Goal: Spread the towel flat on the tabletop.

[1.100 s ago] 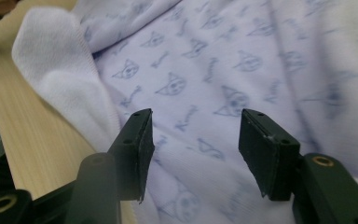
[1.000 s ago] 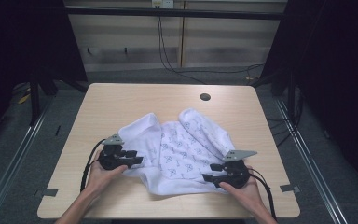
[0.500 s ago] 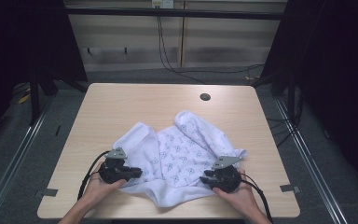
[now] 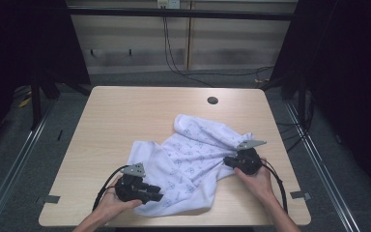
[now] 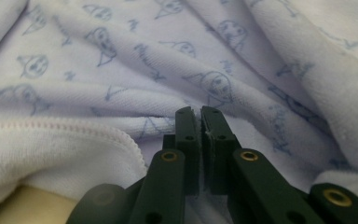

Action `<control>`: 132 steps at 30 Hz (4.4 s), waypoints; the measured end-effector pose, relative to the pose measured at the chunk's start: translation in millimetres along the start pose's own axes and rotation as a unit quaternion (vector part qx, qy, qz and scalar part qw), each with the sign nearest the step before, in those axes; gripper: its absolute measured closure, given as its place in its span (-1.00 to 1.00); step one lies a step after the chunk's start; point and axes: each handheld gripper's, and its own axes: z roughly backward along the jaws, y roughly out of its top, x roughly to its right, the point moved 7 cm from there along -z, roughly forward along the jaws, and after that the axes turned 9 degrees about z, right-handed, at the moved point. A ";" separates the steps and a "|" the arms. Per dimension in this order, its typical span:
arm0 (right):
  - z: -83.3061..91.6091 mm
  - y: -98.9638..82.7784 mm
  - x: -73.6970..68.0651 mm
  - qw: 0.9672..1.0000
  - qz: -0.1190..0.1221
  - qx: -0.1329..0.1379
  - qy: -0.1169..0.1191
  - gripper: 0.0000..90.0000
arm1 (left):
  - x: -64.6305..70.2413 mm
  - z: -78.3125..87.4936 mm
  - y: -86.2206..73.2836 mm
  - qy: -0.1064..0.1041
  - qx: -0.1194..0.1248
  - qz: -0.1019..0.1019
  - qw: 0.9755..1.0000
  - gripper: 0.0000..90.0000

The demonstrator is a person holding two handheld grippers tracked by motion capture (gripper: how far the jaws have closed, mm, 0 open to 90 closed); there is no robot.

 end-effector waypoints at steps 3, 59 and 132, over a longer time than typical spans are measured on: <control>-0.9 0.6 13.0 1.000 -0.014 0.001 -0.015 0.87 | -13.7 14.1 3.8 0.024 0.027 0.015 0.999 0.53; 6.4 69.7 -187.5 0.967 0.084 0.109 0.213 0.88 | -62.4 28.7 -10.6 0.123 0.028 0.062 0.990 0.84; 34.2 -8.6 13.7 0.993 -0.071 0.070 0.063 0.96 | -99.9 12.5 27.5 0.132 0.017 0.029 0.991 0.89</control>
